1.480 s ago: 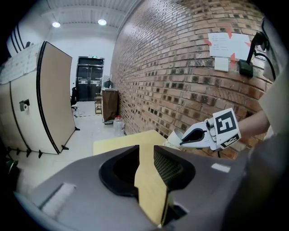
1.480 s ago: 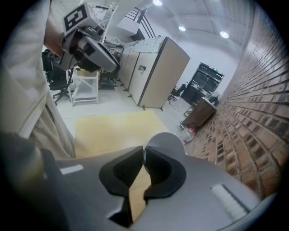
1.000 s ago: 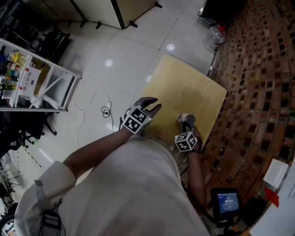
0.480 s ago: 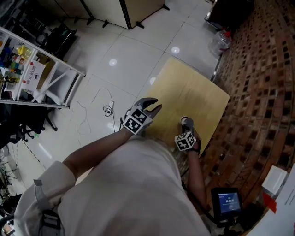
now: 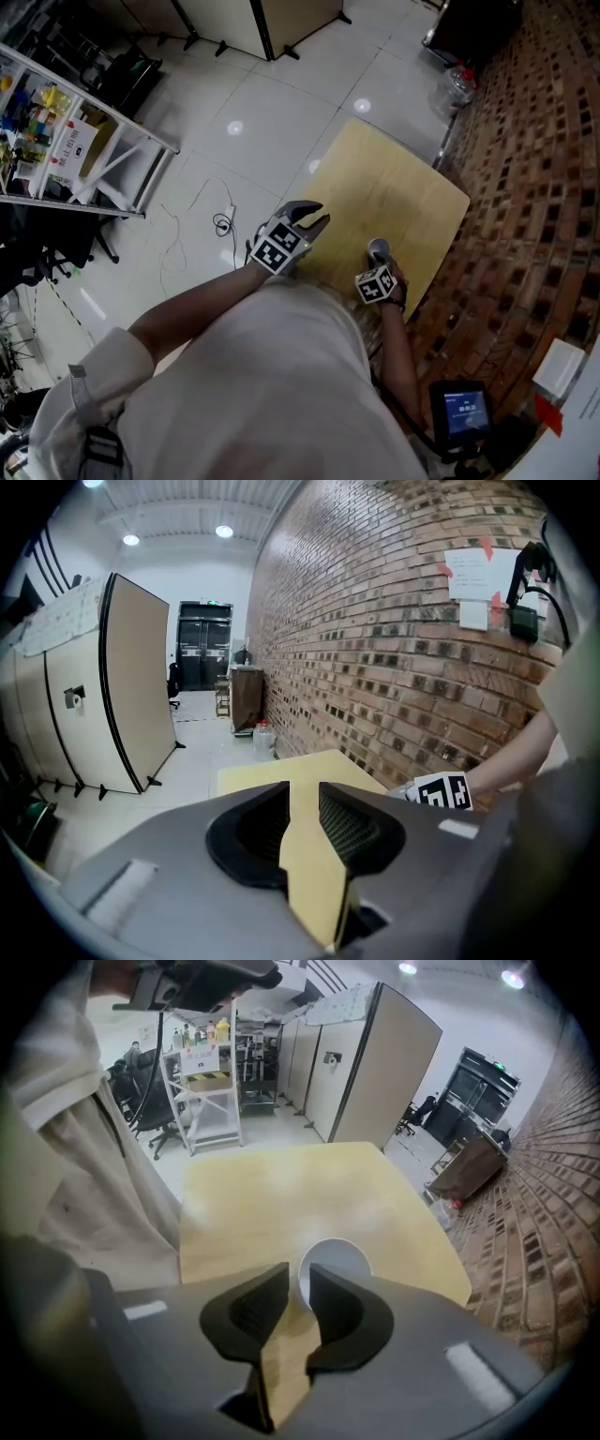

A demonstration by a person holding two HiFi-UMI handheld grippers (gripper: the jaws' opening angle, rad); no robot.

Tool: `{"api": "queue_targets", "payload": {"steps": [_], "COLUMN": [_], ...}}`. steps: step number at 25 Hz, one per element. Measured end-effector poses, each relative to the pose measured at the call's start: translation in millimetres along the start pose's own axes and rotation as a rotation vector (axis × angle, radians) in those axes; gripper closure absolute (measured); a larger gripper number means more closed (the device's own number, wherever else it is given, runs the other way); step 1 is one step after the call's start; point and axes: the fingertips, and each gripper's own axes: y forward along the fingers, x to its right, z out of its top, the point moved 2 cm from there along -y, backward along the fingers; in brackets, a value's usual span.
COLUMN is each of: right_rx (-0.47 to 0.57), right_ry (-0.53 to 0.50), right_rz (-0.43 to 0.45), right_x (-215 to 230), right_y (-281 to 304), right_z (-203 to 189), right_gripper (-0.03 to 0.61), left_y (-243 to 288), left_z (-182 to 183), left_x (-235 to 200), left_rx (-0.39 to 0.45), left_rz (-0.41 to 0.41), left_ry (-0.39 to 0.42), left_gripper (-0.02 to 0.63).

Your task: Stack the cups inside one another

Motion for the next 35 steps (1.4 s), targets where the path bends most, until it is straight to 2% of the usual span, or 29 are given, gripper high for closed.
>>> {"api": "queue_targets", "payload": {"steps": [11, 15, 20, 25, 29, 33, 35], "right_rx": [0.025, 0.089, 0.207, 0.473, 0.665, 0.764, 0.776], "right_ry": [0.025, 0.06, 0.168, 0.311, 0.44, 0.601, 0.626], "right_rz": [0.008, -0.007, -0.052, -0.203, -0.343, -0.452, -0.494], "right_x": [-6.6, -0.5, 21.2, 63.1, 100.7, 122.3, 130.0], "right_y": [9.7, -0.2, -26.5, -88.7, -147.4, -193.8, -205.8], "right_z": [-12.3, -3.8, 1.9, 15.5, 22.4, 2.3, -9.5], "right_gripper": [0.506, 0.506, 0.506, 0.495, 0.491, 0.491, 0.491], "left_y": [-5.3, -14.7, -28.2, -33.3, -28.8, -16.5, -2.8], "left_z": [-12.0, -24.2, -36.8, -48.1, -53.5, -49.8, -40.8], "left_x": [14.6, 19.0, 23.7, 29.8, 22.4, 21.6, 19.3], "left_rx": [-0.03, -0.054, -0.061, -0.033, 0.009, 0.03, 0.048], "left_rz": [0.029, 0.065, 0.104, 0.102, 0.104, 0.095, 0.088], "left_ry": [-0.002, -0.003, -0.015, -0.025, -0.072, -0.075, -0.069], "left_gripper": [0.495, 0.495, 0.495, 0.492, 0.492, 0.492, 0.492]}}
